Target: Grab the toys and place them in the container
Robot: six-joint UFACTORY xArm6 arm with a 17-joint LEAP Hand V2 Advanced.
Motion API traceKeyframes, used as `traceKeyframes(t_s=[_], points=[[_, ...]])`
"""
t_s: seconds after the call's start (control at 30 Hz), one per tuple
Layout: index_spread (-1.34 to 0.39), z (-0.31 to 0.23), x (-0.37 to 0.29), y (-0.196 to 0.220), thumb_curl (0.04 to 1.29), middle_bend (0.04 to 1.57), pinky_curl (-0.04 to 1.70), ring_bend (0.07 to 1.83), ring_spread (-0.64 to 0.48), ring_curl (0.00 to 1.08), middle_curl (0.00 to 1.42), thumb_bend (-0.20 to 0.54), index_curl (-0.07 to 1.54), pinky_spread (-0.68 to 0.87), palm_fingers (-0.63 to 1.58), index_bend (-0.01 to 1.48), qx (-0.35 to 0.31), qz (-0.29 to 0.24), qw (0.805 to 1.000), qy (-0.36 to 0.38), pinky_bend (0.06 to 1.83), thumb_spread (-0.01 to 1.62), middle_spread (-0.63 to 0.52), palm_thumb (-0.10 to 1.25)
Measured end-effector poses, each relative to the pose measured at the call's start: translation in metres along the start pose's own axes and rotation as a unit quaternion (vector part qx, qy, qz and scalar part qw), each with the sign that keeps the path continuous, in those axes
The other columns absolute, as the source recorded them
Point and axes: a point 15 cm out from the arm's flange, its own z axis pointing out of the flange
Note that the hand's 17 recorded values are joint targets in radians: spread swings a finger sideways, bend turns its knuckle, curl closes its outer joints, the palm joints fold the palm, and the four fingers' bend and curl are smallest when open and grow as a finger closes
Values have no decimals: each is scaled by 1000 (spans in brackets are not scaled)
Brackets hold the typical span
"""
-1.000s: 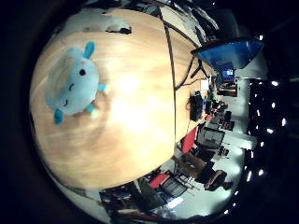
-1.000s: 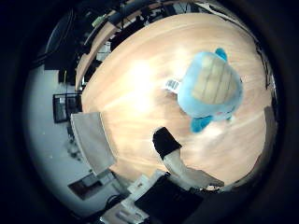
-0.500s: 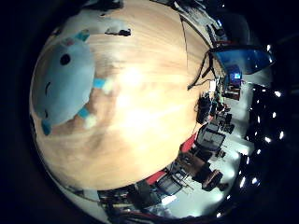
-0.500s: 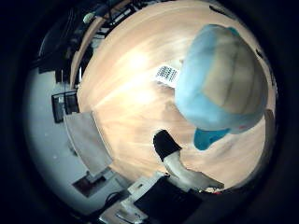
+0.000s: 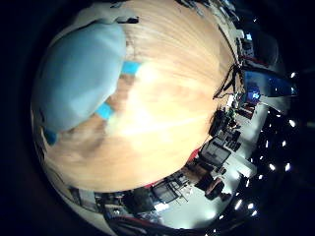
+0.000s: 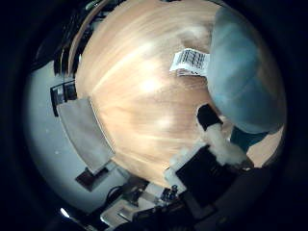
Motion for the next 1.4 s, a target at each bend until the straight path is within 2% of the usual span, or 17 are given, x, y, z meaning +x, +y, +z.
traceKeyframes(t_s=[0.03,0.07,0.23,0.4,0.57,0.73,1.03,1.4], points=[[-463,1,0,0,409,243,277,786,-149,290,362,25,172,134,252,104,0,0,1000,0,1311,922,-178,775],[-465,1,1,0,428,248,297,853,-218,308,366,20,166,1,324,101,-1,0,1000,0,1409,926,-219,818],[-478,5,3,2,474,261,345,1042,-358,367,380,38,141,-322,550,93,-6,2,1000,-1,1603,945,-328,930],[-499,5,8,4,517,336,357,1161,-412,427,428,57,143,-471,754,141,-6,7,1000,-3,1602,967,-425,1023],[-537,7,13,4,557,443,344,1176,-400,461,506,63,191,-498,991,223,-4,12,1000,-4,1486,995,-493,1085],[-561,8,19,6,598,575,354,1161,-361,495,621,70,302,-470,1165,393,-2,16,1000,-5,1384,1024,-518,1137],[-549,1,22,11,647,678,384,1186,-333,530,749,40,450,-471,1155,533,1,15,1000,-5,1344,1054,-503,1145],[-527,-30,21,22,715,745,392,1206,-318,544,820,10,579,-528,1143,565,17,14,1000,2,1275,1026,-464,1169]])
